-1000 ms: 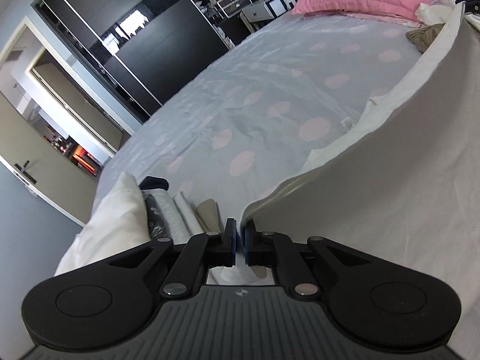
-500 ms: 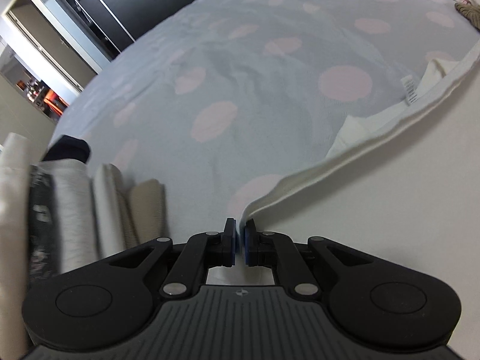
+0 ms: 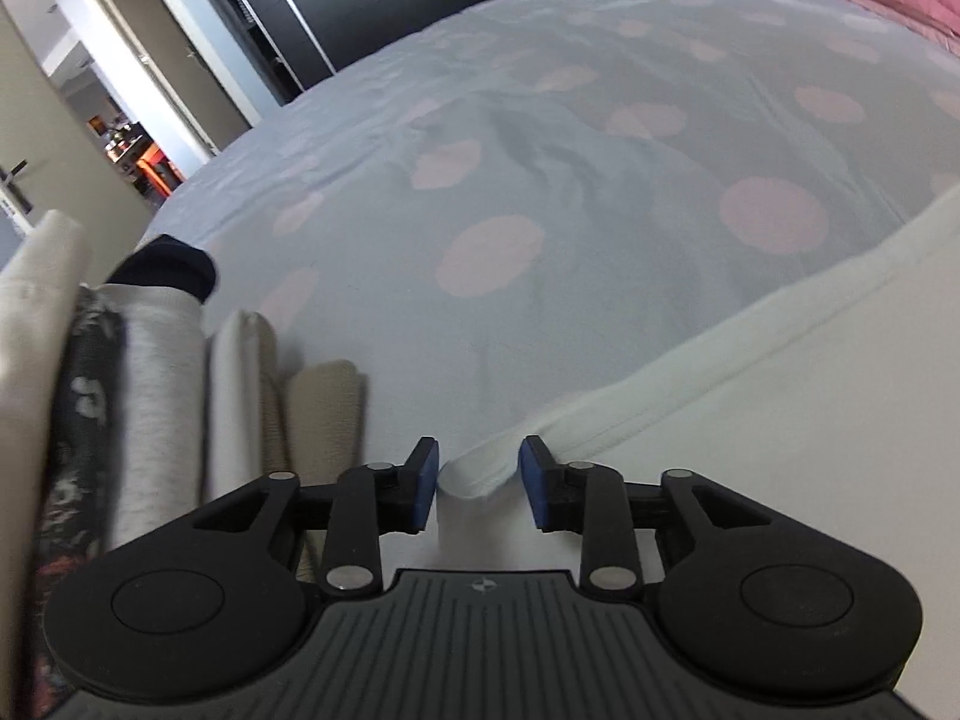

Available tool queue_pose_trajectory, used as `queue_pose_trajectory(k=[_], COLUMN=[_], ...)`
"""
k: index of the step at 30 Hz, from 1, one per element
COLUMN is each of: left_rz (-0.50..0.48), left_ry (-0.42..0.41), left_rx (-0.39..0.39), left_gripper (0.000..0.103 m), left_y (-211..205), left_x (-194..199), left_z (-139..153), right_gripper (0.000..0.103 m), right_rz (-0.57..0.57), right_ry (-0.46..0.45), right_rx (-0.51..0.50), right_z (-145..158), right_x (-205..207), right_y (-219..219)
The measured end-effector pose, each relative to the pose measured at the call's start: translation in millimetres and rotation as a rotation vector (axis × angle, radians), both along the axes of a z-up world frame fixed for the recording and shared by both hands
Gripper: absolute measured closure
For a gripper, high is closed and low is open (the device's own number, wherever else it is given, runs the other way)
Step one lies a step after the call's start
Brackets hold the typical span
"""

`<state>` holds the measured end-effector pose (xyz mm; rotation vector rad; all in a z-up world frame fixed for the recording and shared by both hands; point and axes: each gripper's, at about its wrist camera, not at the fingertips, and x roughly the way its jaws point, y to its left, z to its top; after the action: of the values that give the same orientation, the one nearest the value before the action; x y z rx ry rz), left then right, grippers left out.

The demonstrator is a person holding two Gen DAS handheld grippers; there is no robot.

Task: Fold clothes
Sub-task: 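Lay the folded side down and open both grippers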

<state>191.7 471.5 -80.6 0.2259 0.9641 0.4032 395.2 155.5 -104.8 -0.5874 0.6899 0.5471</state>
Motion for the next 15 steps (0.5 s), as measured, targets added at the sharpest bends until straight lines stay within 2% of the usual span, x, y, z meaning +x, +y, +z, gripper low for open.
queue_pose_trajectory(k=[2, 6, 10, 15], left_rz=[0.011, 0.013, 0.008, 0.020], left_ry=[-0.026, -0.054, -0.069, -0.086], left_rx=[-0.011, -0.085, -0.169, -0.282], left_gripper=[0.063, 0.063, 0.063, 0.062], left_y=[0.5, -8.4, -24.1, -41.3], left_x=[-7.9, -39.1, -82.9, -147.0], left_z=[13.4, 39.7, 57.0, 65.3], right_gripper=[0.062, 0.062, 0.062, 0.061], right_rz=[-0.068, -0.131, -0.152, -0.171], right_ry=[0.043, 0.111, 0.195, 0.322], right_rx=[0.074, 0.169, 0.222, 0.290], right_z=[11.7, 34.9, 43.8, 43.1], right_x=[8.6, -4.9, -40.4, -98.2], right_y=[-15.5, -51.7, -84.1, -123.3])
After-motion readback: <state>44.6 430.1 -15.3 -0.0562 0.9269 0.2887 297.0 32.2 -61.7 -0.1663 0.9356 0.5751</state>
